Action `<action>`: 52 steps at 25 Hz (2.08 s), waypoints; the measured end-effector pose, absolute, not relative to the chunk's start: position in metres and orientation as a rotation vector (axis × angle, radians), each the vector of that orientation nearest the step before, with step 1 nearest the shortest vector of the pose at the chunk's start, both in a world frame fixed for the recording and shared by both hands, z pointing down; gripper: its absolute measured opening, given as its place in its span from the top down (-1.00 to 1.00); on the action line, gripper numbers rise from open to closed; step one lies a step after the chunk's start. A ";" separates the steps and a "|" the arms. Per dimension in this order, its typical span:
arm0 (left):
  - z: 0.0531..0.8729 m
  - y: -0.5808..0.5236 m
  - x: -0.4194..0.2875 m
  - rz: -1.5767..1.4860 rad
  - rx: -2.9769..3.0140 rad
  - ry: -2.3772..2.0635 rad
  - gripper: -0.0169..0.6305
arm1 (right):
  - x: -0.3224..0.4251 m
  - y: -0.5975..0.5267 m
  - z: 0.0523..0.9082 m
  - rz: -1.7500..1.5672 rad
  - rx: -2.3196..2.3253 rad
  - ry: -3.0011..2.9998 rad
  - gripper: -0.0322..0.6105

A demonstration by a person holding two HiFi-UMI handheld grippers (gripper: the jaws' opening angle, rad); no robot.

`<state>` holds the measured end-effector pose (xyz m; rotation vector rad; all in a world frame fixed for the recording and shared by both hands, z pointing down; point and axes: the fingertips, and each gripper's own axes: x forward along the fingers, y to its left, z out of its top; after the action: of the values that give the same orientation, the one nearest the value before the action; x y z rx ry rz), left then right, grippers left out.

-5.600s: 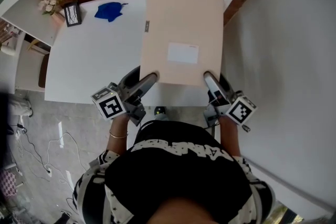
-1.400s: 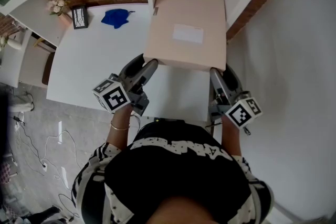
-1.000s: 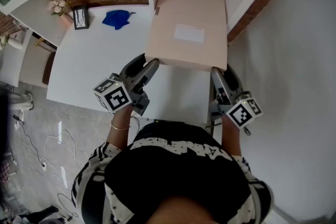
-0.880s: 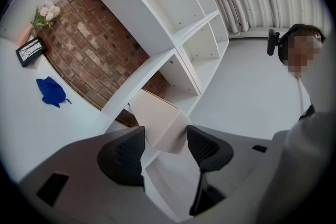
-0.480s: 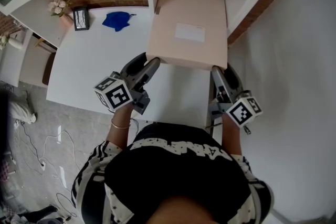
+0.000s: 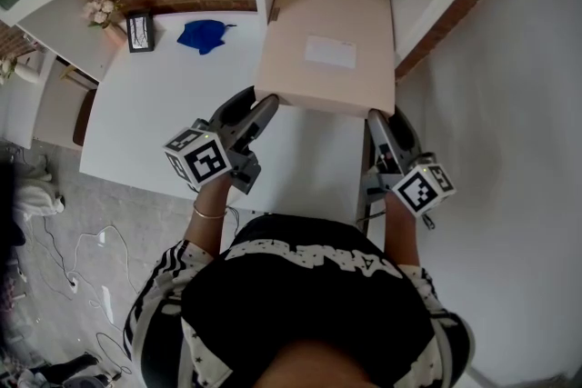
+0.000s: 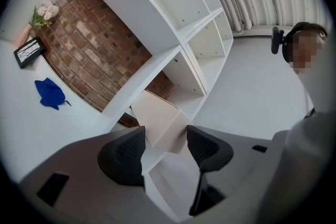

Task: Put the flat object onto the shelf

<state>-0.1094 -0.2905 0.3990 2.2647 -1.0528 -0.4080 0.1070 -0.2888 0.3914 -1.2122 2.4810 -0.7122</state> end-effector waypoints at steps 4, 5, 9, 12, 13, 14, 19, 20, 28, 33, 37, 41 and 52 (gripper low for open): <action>0.398 -0.292 -0.108 -0.404 2.263 -1.056 0.13 | 0.108 -0.291 0.389 -0.710 -1.214 2.476 0.06; 0.398 -0.293 -0.108 -0.403 2.262 -1.058 0.13 | 0.108 -0.292 0.389 -0.712 -1.218 2.474 0.06; 0.399 -0.301 -0.108 -0.402 2.259 -1.062 0.13 | 0.108 -0.299 0.392 -0.717 -1.224 2.469 0.07; 0.399 -0.303 -0.108 -0.401 2.257 -1.062 0.13 | 0.109 -0.302 0.391 -0.718 -1.226 2.464 0.07; 0.399 -0.304 -0.108 -0.399 2.257 -1.061 0.13 | 0.108 -0.302 0.391 -0.718 -1.224 2.463 0.07; 0.399 -0.304 -0.108 -0.397 2.256 -1.061 0.13 | 0.107 -0.303 0.390 -0.717 -1.220 2.464 0.07; 0.398 -0.308 -0.108 -0.393 2.254 -1.059 0.13 | 0.109 -0.307 0.390 -0.724 -1.245 2.455 0.07; 0.399 -0.310 -0.107 -0.393 2.254 -1.060 0.13 | 0.109 -0.309 0.390 -0.723 -1.244 2.455 0.07; 0.400 -0.320 -0.107 -0.391 2.250 -1.067 0.13 | 0.110 -0.319 0.392 -0.723 -1.255 2.451 0.08; 0.400 -0.324 -0.107 -0.387 2.248 -1.068 0.13 | 0.108 -0.322 0.390 -0.720 -1.251 2.451 0.08; 0.401 -0.328 -0.107 -0.381 2.249 -1.072 0.13 | 0.110 -0.327 0.392 -0.725 -1.267 2.446 0.08; 0.403 -0.331 -0.107 -0.378 2.245 -1.073 0.14 | 0.108 -0.330 0.392 -0.721 -1.260 2.446 0.08; 0.406 -0.342 -0.107 -0.374 2.237 -1.079 0.14 | 0.110 -0.341 0.395 -0.725 -1.289 2.444 0.09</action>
<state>-0.1075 -0.3420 0.4058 2.2370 -1.0787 -0.3744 0.1101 -0.3407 0.3953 -1.2892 2.4436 -0.7254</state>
